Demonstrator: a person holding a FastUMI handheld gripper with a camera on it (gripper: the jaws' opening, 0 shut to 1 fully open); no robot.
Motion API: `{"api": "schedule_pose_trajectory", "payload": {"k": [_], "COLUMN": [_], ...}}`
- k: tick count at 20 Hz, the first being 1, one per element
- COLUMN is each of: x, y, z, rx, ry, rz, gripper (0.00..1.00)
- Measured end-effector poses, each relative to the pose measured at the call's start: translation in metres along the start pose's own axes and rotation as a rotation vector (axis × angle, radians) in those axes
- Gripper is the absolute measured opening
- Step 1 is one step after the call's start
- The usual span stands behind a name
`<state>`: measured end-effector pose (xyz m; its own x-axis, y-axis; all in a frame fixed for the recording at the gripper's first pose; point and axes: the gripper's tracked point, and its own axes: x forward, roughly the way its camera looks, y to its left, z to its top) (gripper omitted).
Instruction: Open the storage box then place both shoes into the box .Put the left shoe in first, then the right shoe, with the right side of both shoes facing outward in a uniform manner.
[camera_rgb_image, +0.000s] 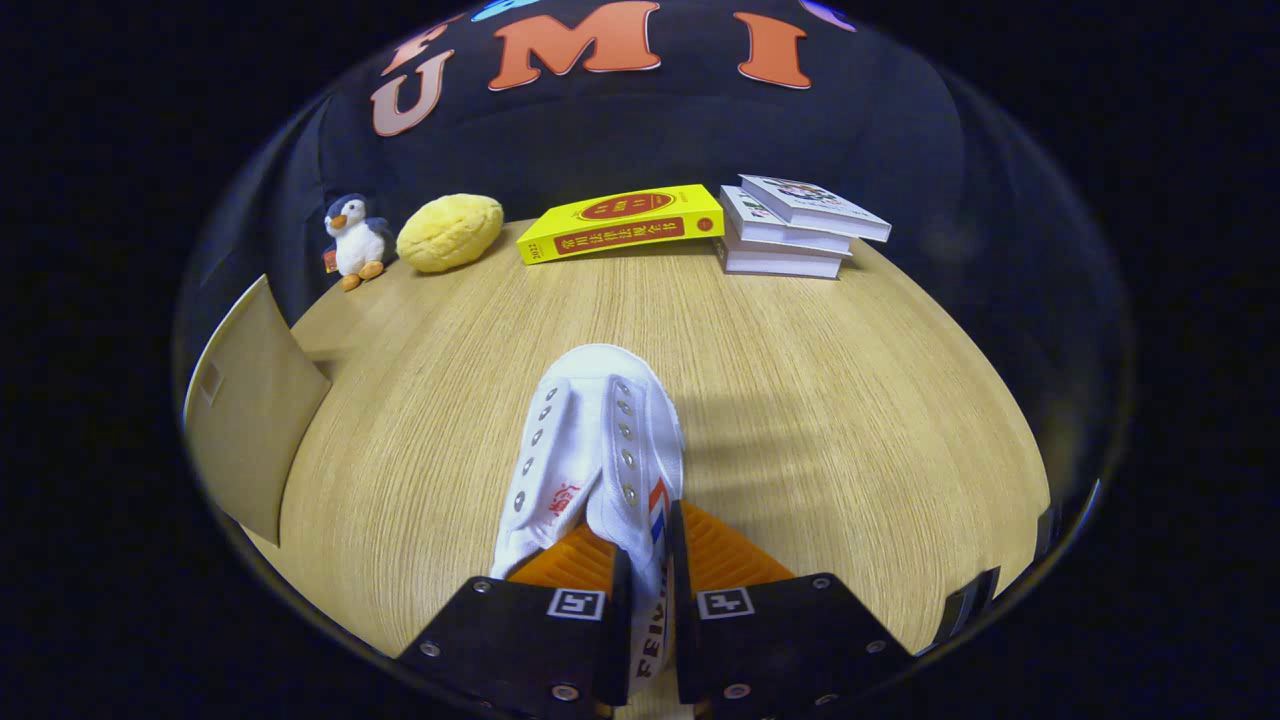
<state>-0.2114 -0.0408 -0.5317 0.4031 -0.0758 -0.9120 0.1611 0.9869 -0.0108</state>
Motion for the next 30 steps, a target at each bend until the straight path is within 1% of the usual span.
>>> {"api": "schedule_pose_trajectory", "payload": {"k": [1,2,4,6,10,13,15,18,25,27,30], "x": [0.001,0.000,-0.006,-0.013,-0.039,-0.064,-0.079,-0.102,-0.139,-0.147,-0.156], "y": [-0.001,0.001,0.008,0.010,0.039,0.068,0.095,0.147,0.256,0.291,0.341], "z": [0.000,0.001,0.003,0.013,0.052,0.083,0.095,0.109,0.135,0.138,0.131], "rx": [0.038,0.079,0.133,0.150,0.176,0.154,0.168,0.174,0.136,0.124,0.092], "ry": [0.015,0.029,0.053,0.043,-0.010,-0.053,-0.043,-0.030,-0.010,-0.007,0.020], "rz": [-0.001,0.012,0.037,0.037,0.096,0.137,0.161,0.237,0.350,0.383,0.420], "gripper": [0.07,0.05,0.03,0.03,0.03,0.03,0.03,0.03,0.03,0.03,0.03]}}
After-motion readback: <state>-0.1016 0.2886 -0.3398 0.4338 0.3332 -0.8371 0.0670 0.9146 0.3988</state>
